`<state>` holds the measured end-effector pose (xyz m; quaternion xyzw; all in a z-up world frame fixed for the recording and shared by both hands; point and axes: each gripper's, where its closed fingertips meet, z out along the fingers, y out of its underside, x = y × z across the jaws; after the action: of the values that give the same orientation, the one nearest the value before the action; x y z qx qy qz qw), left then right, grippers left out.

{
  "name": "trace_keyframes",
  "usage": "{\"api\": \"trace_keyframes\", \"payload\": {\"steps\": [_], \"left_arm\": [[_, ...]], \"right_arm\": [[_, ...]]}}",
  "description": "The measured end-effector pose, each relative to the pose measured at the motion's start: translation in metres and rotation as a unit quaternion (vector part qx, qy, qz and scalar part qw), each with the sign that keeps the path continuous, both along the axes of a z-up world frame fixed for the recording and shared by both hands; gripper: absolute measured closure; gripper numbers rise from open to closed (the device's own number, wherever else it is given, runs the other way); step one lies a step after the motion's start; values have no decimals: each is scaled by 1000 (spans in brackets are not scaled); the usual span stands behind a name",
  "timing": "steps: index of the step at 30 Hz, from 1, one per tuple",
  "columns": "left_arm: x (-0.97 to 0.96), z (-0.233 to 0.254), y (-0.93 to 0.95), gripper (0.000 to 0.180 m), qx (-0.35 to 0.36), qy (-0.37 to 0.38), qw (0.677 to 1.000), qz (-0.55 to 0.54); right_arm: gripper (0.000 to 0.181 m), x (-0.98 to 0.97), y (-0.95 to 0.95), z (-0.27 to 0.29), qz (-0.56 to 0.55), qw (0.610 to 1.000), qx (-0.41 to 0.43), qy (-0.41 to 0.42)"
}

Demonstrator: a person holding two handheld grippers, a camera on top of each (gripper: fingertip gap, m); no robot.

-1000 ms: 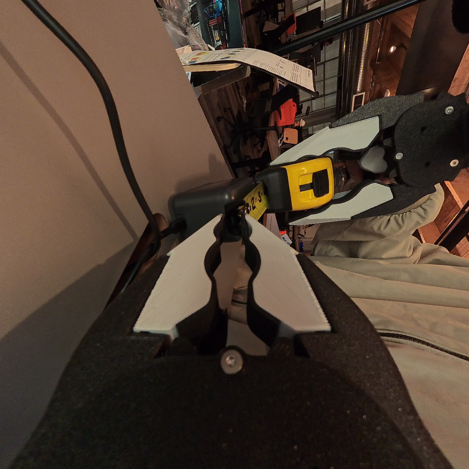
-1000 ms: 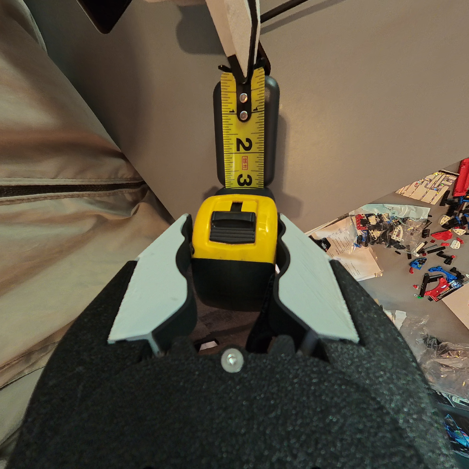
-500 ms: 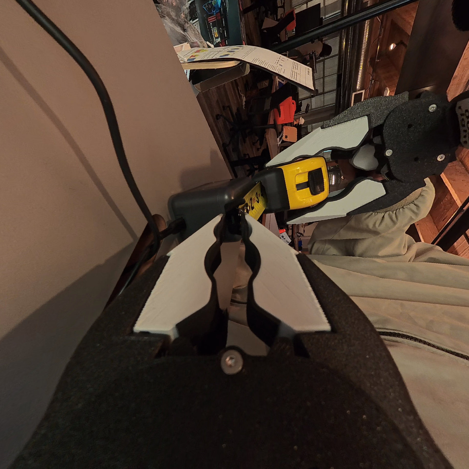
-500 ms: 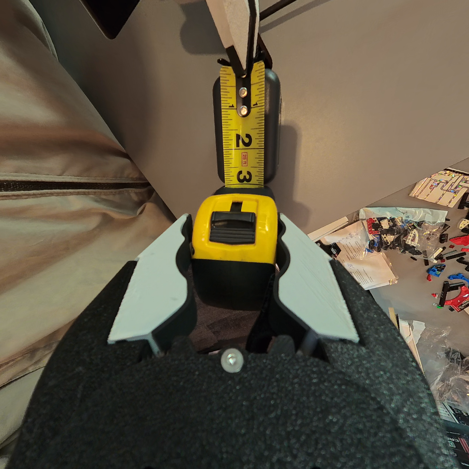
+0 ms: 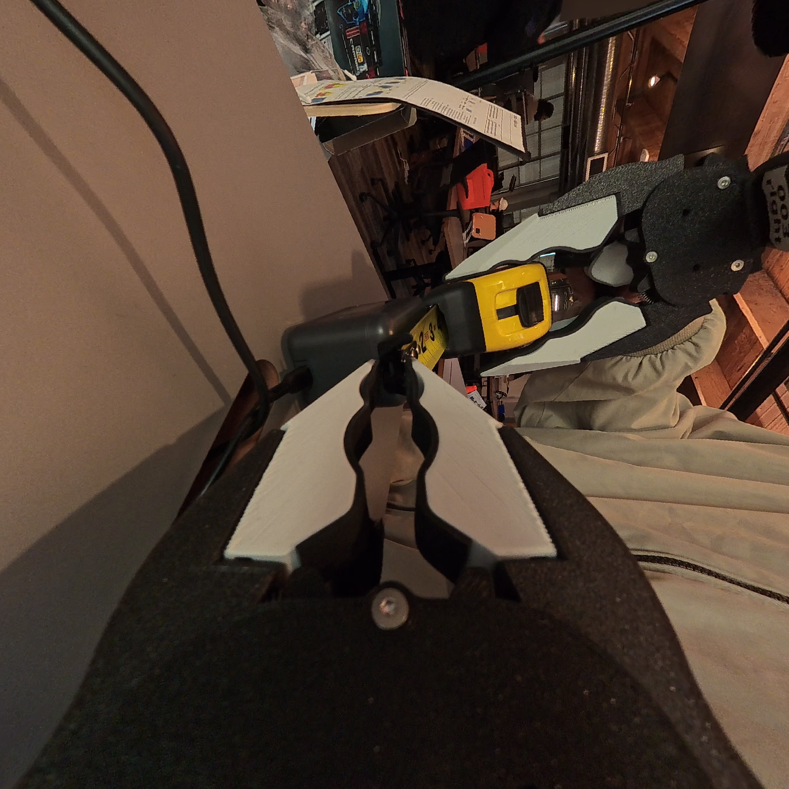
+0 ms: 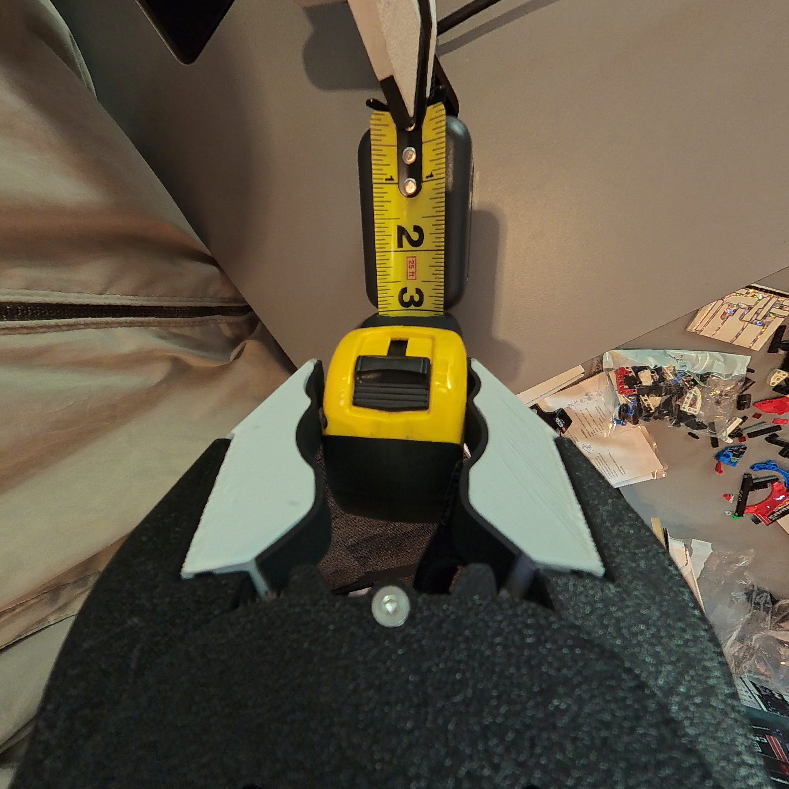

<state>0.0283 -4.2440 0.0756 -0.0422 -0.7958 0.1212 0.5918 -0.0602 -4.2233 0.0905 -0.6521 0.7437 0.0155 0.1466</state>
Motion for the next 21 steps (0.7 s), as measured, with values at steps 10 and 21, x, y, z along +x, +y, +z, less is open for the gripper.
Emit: {"api": "trace_keyframes", "payload": {"steps": [10,21], "left_arm": [[0,0,0,169,1,4,1000,-1],[-8,31,10,171,-35,-6,999,-24]], "right_arm": [[116,0,-1,0,0,1000,1,1],[116,13,6,18,7,999,-10,-37]]}}
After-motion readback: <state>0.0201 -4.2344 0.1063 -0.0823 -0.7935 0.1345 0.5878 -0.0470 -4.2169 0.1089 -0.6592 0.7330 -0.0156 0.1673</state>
